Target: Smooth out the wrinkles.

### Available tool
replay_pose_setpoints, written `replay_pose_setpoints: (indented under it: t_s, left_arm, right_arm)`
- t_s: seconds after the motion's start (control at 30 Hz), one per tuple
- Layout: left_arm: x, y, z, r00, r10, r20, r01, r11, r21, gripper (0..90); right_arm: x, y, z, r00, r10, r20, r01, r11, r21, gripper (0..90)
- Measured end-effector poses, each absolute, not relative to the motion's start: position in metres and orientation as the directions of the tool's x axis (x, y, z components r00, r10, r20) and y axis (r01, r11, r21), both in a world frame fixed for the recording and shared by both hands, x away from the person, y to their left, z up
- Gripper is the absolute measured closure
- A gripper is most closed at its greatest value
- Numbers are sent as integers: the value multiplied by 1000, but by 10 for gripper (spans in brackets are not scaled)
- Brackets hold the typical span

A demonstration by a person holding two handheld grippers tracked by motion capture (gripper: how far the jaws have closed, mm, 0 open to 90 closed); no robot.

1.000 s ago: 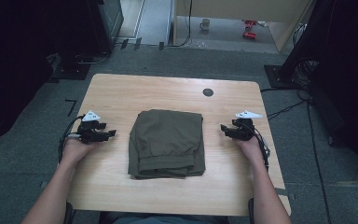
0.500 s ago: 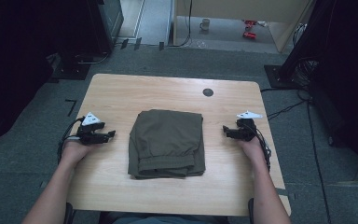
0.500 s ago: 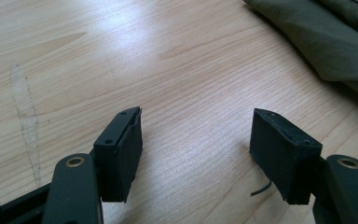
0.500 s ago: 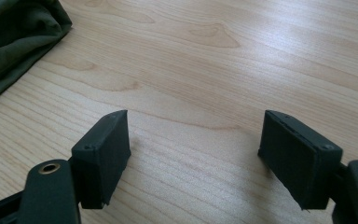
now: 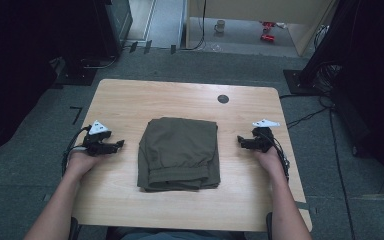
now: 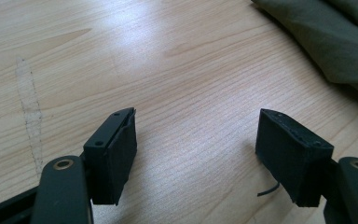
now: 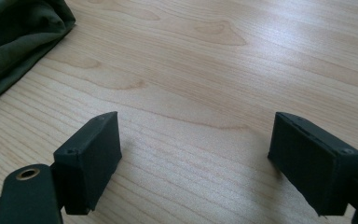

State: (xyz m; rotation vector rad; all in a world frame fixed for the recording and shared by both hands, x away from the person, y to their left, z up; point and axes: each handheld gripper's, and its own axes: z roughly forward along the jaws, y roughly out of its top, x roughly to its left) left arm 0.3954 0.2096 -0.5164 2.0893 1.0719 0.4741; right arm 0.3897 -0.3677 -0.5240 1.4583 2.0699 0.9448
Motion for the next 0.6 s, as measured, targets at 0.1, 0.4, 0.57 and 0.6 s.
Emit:
replay_pose_setpoints:
  t_s: [0.1, 0.4, 0.57, 0.6]
  left_arm:
    - [395, 209, -516, 582, 813, -4, 544, -386, 746, 292]
    - [395, 209, -516, 579, 815, -5, 545, -382, 746, 289]
    - [395, 209, -517, 573, 819, -4, 548, -380, 745, 279]
    - [395, 209, -517, 572, 821, -4, 549, -379, 745, 276]
  right_arm:
    - [390, -367, -524, -351, 936, 33, 639, 213, 739, 157]
    - [389, -366, -524, -346, 938, 33, 642, 211, 737, 141]
    - [389, -364, -525, -282, 959, 29, 669, 175, 723, 53]
    - [389, -364, -525, -273, 962, 30, 673, 168, 720, 40]
